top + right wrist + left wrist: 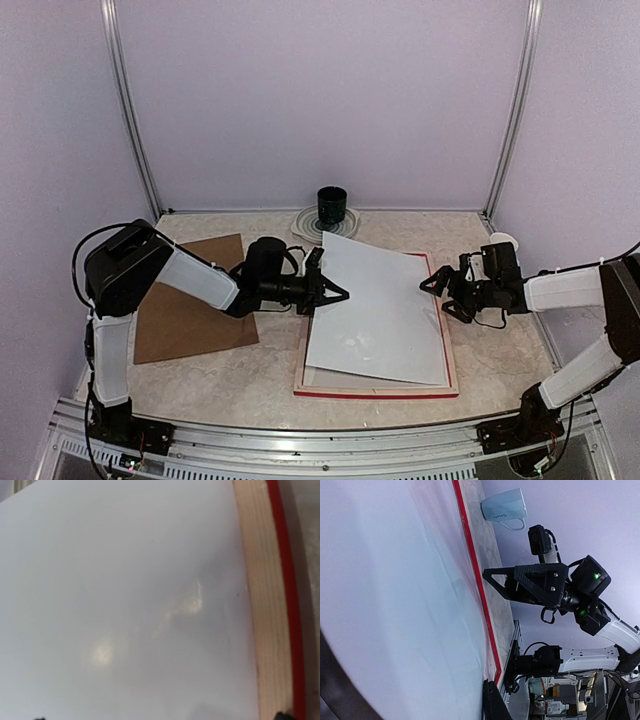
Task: Put the photo into the frame
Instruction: Place the photo on the mat board.
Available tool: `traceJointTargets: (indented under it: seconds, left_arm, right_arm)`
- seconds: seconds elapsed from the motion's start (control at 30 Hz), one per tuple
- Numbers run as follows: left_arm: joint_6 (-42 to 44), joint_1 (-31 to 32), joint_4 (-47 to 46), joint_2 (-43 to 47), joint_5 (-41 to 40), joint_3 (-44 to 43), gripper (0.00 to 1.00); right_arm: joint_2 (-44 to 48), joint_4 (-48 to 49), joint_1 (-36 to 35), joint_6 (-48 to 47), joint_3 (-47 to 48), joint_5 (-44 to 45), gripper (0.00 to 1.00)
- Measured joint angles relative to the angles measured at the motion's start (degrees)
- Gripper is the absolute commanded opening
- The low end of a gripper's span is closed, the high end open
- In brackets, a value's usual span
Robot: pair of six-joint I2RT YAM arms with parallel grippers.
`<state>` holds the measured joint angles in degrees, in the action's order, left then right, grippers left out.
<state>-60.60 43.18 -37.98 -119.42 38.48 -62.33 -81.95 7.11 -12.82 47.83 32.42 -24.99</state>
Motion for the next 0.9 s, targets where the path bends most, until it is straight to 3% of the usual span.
traceJointTargets:
  seconds: [0.27, 0.67, 0.9]
  left_arm:
    - [0.0, 0.6, 0.0, 0.0, -0.8, 0.1, 0.10]
    - [1.2, 0.3, 1.4, 0.1, -2.0, 1.4, 0.49]
    - [4.4, -0.3, 7.1, 2.6, -4.8, 1.4, 0.65]
  right_arm:
    - [0.0, 0.0, 0.0, 0.0, 0.0, 0.0, 0.99]
    - [0.0, 0.0, 0.0, 0.0, 0.0, 0.0, 0.99]
    - [0.0, 0.0, 0.0, 0.0, 0.0, -0.1, 0.99]
